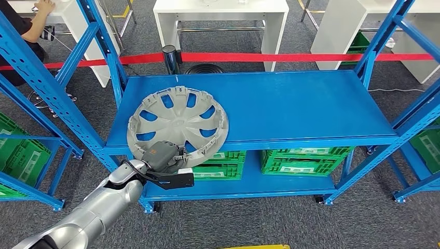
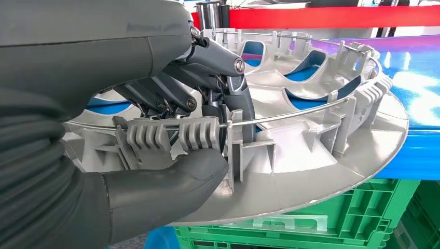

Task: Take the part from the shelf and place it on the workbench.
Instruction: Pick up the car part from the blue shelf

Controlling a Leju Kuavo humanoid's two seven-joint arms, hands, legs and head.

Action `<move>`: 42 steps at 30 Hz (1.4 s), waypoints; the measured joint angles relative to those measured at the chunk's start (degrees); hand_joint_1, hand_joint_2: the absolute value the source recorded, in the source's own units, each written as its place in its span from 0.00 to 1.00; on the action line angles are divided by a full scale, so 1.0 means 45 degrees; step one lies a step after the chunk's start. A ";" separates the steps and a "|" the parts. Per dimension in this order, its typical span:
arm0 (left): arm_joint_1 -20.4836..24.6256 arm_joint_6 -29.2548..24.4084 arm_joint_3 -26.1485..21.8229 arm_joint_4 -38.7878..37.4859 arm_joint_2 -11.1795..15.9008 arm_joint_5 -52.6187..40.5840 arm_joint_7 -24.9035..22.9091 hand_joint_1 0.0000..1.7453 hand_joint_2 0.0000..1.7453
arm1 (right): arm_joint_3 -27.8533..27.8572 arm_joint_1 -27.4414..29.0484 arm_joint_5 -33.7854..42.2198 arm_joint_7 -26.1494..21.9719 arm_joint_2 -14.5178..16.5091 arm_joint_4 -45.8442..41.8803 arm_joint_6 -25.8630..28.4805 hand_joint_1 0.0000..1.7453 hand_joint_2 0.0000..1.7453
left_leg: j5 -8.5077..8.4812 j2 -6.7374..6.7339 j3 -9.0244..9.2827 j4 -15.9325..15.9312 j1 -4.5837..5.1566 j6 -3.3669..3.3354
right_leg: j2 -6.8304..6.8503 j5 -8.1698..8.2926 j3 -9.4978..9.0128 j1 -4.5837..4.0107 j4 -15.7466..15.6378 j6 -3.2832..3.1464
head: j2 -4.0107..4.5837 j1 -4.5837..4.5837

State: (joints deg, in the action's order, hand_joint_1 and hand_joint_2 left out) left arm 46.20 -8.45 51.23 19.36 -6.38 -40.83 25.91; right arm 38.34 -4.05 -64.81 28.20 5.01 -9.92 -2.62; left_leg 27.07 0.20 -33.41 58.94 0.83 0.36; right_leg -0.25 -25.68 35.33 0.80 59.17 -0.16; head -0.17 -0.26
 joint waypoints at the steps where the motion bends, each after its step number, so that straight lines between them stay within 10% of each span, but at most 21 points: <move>1: 0.0001 0.0001 0.0000 0.0001 0.0000 0.0000 -0.0001 1.00 1.00 | 0.0000 0.0000 0.0000 0.0000 0.0000 0.0000 0.0000 0.00 1.00 | 0.0000 0.0000 0.0000 0.0000 0.0000 0.0000 | 0.0000 0.0000 0.0000 0.0000 0.0000 0.0000 | 0.0000 0.0000; 19: 0.0073 -0.0042 -0.0117 0.0036 0.0010 0.1297 0.0266 1.00 1.00 | 0.0032 0.0000 -0.0085 -0.0010 0.0000 0.0000 0.0035 0.00 1.00 | 0.0000 -0.0001 0.0001 0.0000 0.0000 0.0000 | 0.0000 0.0000 0.0001 0.0000 0.0000 0.0000 | 0.0000 0.0000; 42: 0.0717 0.0800 -0.2733 0.0832 -0.0418 0.4908 0.1509 1.00 1.00 | 0.0432 -0.0031 -0.0114 0.0000 0.0000 0.0000 0.0274 0.00 1.00 | -0.0009 0.0008 -0.0008 0.0001 0.0002 -0.0015 | 0.0002 0.0008 0.0004 0.0002 -0.0001 0.0012 | 0.0000 0.0000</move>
State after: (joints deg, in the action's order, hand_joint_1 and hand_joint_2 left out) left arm 49.42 -4.85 38.93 23.10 -8.26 -18.74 32.70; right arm 40.28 -4.19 -65.32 28.20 5.01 -9.92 -1.39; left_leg 27.03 0.23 -33.44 58.95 0.84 0.30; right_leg -0.24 -25.65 35.35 0.81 59.16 -0.10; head -0.17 -0.26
